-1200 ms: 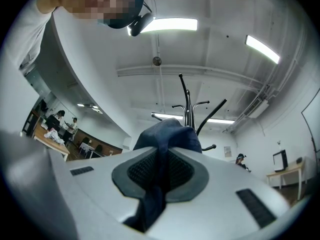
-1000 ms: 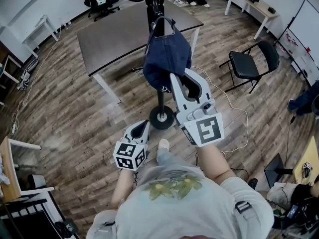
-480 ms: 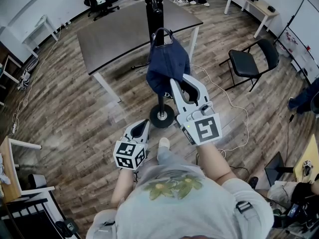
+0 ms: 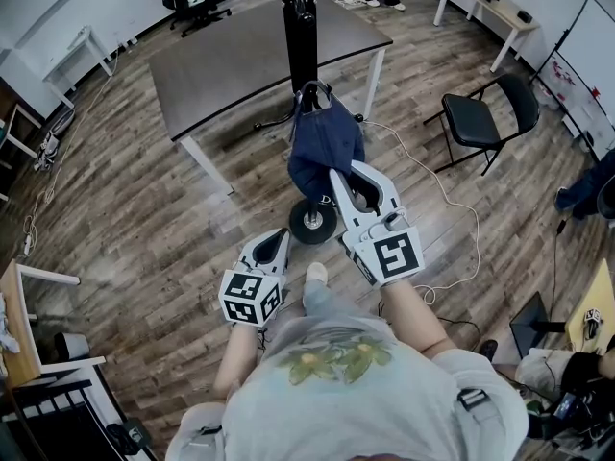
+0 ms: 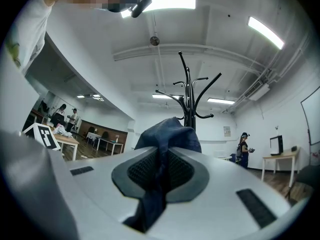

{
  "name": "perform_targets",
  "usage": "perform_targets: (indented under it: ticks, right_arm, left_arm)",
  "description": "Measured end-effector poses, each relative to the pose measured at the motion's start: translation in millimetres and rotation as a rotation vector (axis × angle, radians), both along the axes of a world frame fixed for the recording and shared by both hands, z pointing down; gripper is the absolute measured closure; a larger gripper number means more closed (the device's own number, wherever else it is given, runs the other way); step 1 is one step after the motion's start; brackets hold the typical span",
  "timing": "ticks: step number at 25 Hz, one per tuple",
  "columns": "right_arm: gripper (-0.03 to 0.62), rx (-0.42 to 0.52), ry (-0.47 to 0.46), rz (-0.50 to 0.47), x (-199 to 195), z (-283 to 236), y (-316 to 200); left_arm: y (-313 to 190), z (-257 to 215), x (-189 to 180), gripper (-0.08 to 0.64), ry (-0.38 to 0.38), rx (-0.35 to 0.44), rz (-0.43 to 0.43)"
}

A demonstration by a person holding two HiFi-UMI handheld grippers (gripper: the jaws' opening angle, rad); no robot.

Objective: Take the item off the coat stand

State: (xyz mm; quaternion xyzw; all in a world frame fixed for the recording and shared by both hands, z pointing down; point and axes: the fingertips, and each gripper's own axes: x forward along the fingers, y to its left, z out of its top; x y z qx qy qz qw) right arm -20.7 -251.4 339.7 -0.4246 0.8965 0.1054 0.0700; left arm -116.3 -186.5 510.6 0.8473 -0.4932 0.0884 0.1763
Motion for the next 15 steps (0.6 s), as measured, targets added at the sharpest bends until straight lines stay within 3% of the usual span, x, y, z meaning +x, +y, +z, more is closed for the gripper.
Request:
perform_targets:
  ticks: [15]
  right_arm:
    - [0.548,-0.15,0.048,-0.047,-2,59,14]
  left_arm:
    - [0,4,5,0.545,0.003,-0.015,0.007]
